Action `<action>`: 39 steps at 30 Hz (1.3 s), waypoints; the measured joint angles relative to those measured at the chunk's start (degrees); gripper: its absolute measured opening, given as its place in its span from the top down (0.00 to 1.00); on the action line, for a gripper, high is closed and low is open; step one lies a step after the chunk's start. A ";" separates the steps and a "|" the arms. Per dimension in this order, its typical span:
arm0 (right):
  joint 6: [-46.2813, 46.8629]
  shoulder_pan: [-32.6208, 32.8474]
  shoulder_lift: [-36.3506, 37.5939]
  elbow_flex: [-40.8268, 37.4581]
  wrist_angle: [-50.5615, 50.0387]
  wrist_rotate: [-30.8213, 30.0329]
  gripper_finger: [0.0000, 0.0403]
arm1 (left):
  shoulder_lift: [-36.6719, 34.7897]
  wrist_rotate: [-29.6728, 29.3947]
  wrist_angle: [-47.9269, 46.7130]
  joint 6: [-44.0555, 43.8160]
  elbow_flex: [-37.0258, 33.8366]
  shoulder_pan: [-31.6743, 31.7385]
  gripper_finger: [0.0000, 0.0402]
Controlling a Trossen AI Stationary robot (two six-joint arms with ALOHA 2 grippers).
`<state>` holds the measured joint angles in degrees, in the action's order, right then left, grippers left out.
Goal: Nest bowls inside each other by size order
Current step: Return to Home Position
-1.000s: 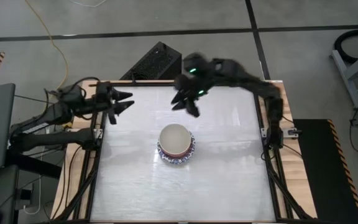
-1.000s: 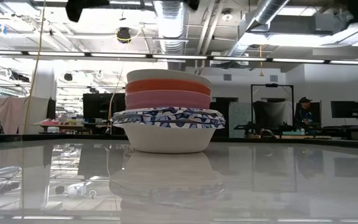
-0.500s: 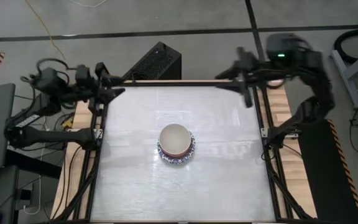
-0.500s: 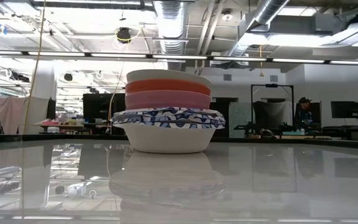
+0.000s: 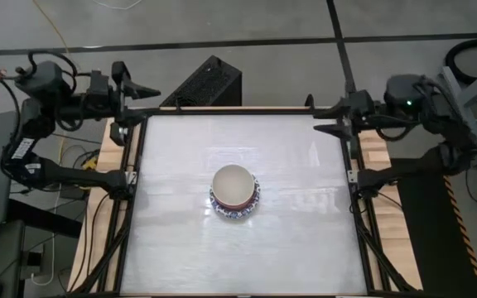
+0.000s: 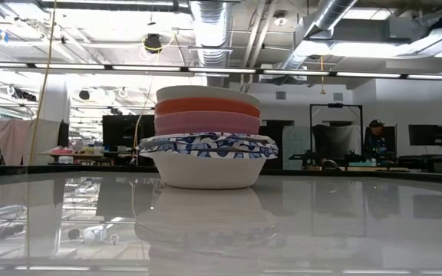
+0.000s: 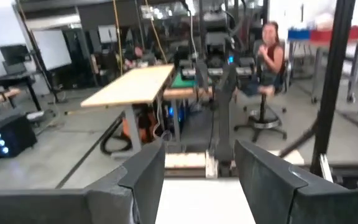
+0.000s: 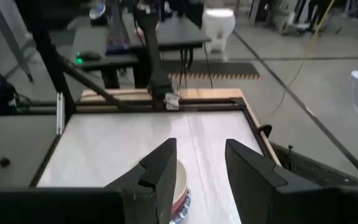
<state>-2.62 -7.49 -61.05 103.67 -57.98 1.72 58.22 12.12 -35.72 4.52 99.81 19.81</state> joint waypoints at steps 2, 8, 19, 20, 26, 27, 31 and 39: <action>0.78 0.00 4.26 -6.22 4.36 -0.13 0.61 | -1.47 -0.42 -2.17 0.86 -0.94 0.00 0.54; 7.45 -0.04 15.14 -20.99 15.12 -0.38 0.61 | -8.50 -1.46 -3.69 -0.85 -13.07 -0.02 0.54; 9.38 3.50 24.05 -38.87 27.51 -0.11 0.61 | -18.99 -2.39 10.21 -12.71 -37.55 0.00 0.54; 9.10 4.50 24.47 -41.28 29.09 -0.17 0.61 | -19.50 -1.69 10.20 -13.77 -38.53 -0.02 0.54; 9.79 8.37 24.24 -50.22 42.46 -1.76 0.61 | -22.77 0.27 12.01 -17.11 -44.26 -0.10 0.54; 10.78 8.78 23.69 -50.60 43.54 -1.83 0.61 | -23.49 0.55 13.64 -17.37 -45.80 -0.31 0.54; 13.52 10.78 22.39 -50.70 43.81 -1.86 0.61 | -26.62 0.77 20.81 -17.17 -53.28 -2.04 0.54; 12.52 16.78 26.96 -50.83 38.43 -9.97 0.62 | -32.16 -0.65 30.16 -20.65 -65.53 -3.15 0.54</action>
<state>9.90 9.29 -34.08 52.84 -19.55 -8.25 26.06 11.47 -5.56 -16.13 34.28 16.67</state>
